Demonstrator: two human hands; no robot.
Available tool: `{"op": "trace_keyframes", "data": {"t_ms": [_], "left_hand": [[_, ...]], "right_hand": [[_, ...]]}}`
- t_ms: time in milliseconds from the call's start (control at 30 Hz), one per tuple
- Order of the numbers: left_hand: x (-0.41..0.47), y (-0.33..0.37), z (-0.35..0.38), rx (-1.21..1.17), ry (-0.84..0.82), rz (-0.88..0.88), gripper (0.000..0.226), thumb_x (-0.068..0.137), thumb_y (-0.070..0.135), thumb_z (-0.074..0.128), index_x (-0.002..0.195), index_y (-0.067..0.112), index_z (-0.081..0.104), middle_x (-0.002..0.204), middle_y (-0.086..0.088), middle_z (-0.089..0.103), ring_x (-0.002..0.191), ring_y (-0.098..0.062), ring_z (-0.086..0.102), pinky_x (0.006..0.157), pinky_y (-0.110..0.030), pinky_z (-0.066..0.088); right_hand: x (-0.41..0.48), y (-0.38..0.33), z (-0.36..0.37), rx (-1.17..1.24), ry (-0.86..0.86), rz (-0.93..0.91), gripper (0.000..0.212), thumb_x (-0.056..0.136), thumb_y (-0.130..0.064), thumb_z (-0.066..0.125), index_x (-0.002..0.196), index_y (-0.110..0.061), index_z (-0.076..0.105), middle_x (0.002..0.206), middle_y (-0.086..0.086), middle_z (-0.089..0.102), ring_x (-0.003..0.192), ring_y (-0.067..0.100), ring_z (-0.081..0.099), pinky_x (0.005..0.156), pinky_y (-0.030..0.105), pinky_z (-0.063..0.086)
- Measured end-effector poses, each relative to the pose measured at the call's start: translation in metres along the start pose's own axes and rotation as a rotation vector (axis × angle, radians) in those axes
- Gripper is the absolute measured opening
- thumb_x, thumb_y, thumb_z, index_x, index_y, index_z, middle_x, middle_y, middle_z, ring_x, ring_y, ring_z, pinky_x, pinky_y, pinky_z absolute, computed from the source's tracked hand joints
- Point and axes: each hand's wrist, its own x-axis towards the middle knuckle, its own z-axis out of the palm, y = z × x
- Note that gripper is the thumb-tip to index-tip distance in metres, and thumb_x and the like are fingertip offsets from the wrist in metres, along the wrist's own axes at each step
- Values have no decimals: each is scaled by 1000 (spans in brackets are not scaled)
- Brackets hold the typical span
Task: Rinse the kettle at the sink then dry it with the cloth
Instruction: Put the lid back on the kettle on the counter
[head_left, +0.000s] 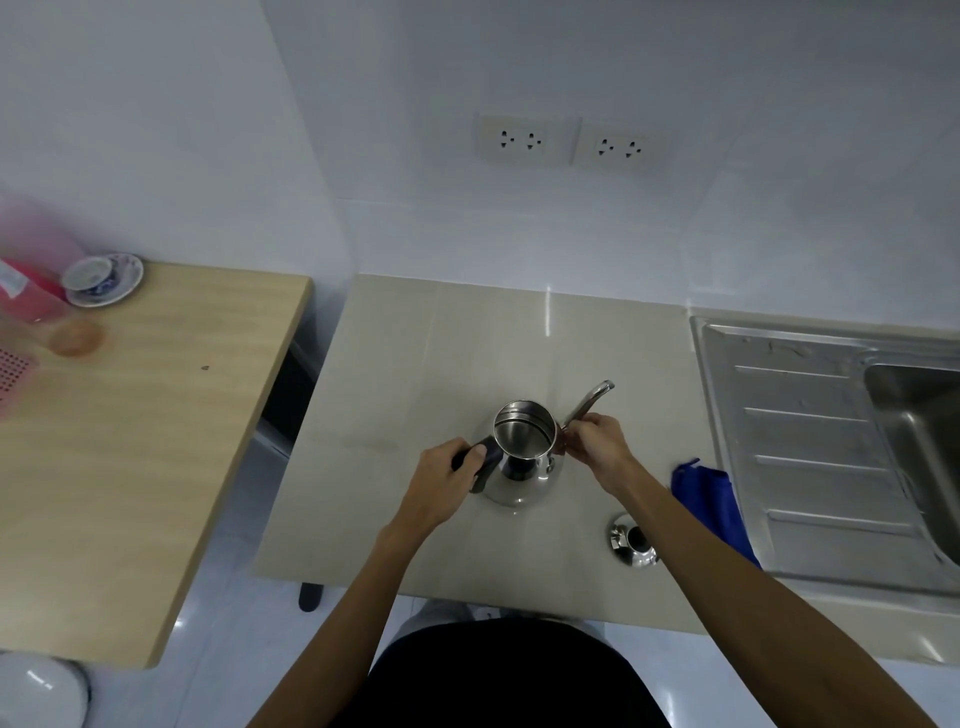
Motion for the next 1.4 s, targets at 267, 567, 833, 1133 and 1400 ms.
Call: {"op": "trace_keyframes", "data": {"t_ms": [267, 567, 833, 1133, 1400], "left_hand": [[-5, -2, 5, 5, -5, -9, 37, 100, 21, 56, 73, -3, 55, 71, -28, 61, 60, -22, 48, 62, -39, 41], [-5, -2, 8, -16, -9, -36, 37, 101, 25, 55, 74, 0, 57, 71, -25, 63, 60, -20, 50, 62, -38, 43], [-4, -2, 8, -17, -25, -40, 35, 102, 25, 54, 79, 0, 60, 70, -19, 65, 58, -17, 53, 62, -34, 44], [-1, -12, 7, 22, 48, 3, 25, 97, 35, 62, 80, 18, 55, 68, 1, 62, 52, -3, 52, 51, -20, 42], [4, -12, 4, -1, -14, 38, 87, 72, 59, 75, 143, 24, 40, 139, 10, 48, 117, -6, 52, 94, -31, 47]], "right_hand": [[1, 3, 2, -25, 9, 14, 19, 83, 13, 46, 91, 4, 60, 79, 19, 59, 69, 30, 57, 83, 40, 49], [6, 4, 1, -49, -16, 15, 23, 84, 13, 45, 96, 5, 62, 74, 15, 61, 67, 28, 60, 85, 40, 50], [12, 5, -4, -106, -56, 13, 25, 85, 11, 45, 99, 0, 63, 92, 18, 62, 87, 29, 58, 83, 36, 48], [5, 22, -50, -483, -102, -75, 45, 93, -15, 62, 138, -14, 54, 127, 7, 67, 118, 24, 63, 103, 34, 50], [-35, 86, -135, -830, -132, -198, 51, 87, -32, 76, 132, -15, 62, 126, -7, 65, 113, 10, 60, 92, 17, 44]]}}
